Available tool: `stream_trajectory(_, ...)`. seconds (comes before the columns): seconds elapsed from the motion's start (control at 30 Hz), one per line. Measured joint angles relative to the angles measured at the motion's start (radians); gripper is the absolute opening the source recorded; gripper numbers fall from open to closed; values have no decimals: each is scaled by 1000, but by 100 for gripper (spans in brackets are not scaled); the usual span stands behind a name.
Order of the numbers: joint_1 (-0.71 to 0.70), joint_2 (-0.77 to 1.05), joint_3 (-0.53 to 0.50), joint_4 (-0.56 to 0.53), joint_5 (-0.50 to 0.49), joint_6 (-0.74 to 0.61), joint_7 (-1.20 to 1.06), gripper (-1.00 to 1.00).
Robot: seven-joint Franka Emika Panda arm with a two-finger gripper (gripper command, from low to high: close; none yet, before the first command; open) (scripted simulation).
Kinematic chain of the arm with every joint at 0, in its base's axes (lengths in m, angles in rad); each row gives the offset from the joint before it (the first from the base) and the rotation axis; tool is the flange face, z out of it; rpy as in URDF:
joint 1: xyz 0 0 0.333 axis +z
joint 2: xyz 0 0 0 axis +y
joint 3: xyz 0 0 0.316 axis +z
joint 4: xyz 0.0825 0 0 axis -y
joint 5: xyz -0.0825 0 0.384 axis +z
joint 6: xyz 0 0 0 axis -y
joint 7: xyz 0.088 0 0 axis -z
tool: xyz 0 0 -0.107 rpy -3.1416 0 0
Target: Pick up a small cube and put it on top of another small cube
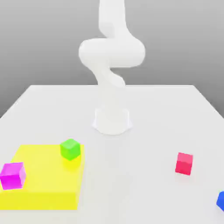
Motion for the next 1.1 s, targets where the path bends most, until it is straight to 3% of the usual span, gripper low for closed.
stream_trajectory(0.53,11,585,277,48,-214,122,240,0)
stream_trajectory(0.8,114,873,318,70,-310,184,352,0)
stream_trajectory(1.1,227,1171,348,96,-336,287,418,0)
